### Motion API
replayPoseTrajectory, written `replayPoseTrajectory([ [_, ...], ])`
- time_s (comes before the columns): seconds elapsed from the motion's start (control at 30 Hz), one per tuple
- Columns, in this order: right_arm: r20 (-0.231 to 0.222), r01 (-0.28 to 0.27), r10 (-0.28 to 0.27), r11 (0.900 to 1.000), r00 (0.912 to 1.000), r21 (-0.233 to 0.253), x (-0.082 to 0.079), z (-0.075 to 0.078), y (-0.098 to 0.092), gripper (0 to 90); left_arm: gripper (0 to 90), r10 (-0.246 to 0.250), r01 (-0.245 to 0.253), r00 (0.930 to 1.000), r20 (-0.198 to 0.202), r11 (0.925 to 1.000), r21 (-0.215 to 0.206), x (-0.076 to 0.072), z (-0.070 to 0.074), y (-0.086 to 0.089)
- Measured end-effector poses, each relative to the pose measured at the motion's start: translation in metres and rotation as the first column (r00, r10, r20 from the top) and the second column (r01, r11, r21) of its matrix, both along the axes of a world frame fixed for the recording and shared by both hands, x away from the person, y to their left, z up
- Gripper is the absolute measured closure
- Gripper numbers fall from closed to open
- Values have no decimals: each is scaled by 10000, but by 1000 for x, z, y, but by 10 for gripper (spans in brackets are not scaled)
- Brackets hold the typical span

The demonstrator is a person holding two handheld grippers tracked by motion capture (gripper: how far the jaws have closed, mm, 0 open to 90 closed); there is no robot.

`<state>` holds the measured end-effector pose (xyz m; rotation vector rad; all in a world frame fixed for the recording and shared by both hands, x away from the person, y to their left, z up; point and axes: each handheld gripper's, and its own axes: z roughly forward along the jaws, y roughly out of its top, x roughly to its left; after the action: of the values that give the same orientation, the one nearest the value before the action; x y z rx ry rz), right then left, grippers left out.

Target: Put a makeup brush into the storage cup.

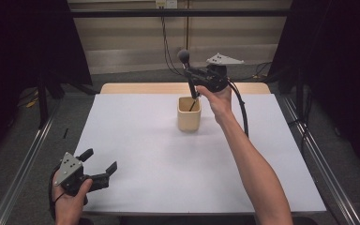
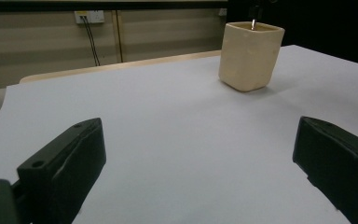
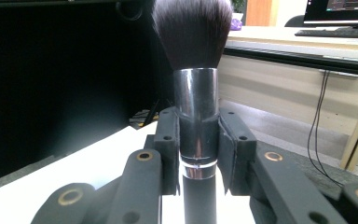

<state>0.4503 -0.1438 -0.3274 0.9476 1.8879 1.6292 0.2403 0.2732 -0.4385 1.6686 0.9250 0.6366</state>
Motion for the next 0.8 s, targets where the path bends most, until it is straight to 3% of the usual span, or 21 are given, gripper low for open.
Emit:
replayPoseTrajectory([
  [0.43,-127,-45,42,9998,9999,-215,1,-12,5,720,26,43,-43,10000,-11,10000,-26,1,-1,1],
  [0.8,-194,4,-5,10000,9998,-87,1,-25,3,720,26,41,-41,10000,14,10000,14,1,0,1],
])
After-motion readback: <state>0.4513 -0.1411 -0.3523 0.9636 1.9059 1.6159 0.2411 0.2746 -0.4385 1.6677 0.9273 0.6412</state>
